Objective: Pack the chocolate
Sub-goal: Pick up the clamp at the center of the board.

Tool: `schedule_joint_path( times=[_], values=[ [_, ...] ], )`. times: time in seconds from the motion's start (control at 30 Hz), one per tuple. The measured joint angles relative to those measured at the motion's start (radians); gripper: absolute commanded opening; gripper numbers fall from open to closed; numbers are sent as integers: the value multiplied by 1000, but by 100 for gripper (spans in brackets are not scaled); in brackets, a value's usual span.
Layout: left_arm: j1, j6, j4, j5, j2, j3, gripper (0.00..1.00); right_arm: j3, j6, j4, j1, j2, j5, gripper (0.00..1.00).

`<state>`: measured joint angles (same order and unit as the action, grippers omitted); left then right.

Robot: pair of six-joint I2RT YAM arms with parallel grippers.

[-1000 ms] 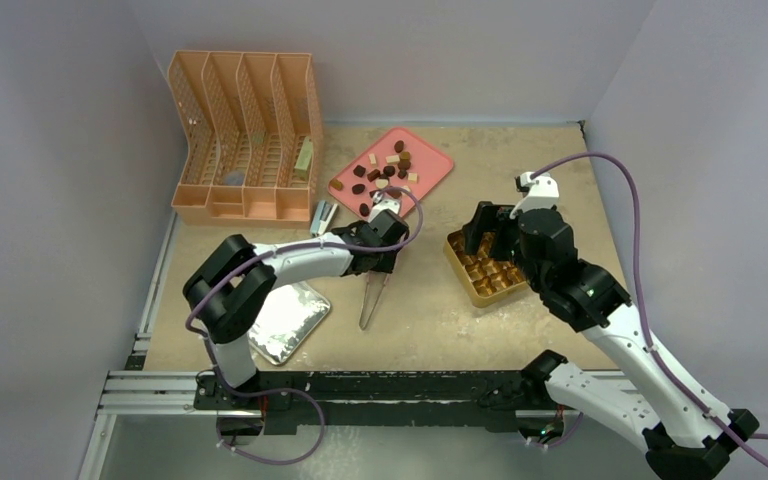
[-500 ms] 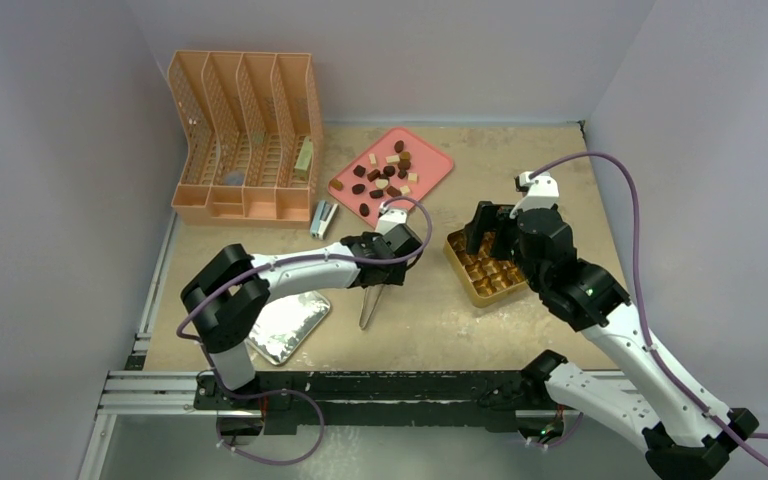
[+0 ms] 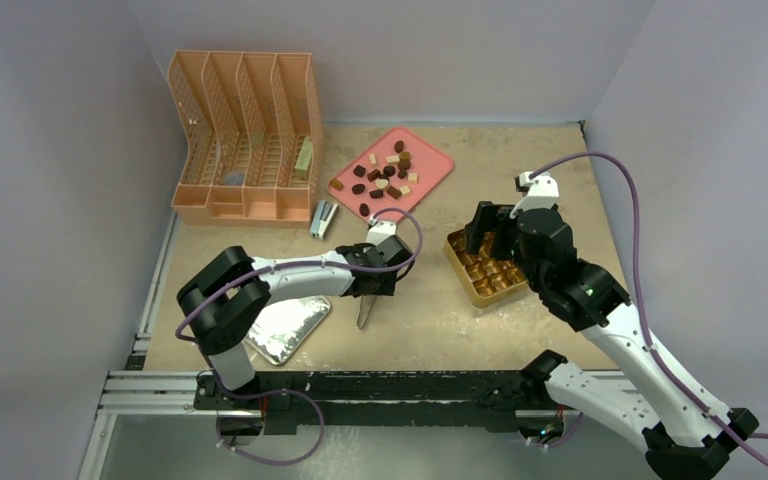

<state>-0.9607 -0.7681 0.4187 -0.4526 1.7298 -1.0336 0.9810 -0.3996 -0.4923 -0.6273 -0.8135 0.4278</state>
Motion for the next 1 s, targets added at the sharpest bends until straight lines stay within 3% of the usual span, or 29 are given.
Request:
schedule_joint_path(
  times=[0.73, 1.0],
  values=[
    [-9, -26, -37, 26, 0, 43, 51, 0, 0, 0, 0, -5, 0, 99],
    [-18, -26, -36, 23, 0, 44, 42, -2, 0, 0, 0, -5, 0, 99]
  ],
)
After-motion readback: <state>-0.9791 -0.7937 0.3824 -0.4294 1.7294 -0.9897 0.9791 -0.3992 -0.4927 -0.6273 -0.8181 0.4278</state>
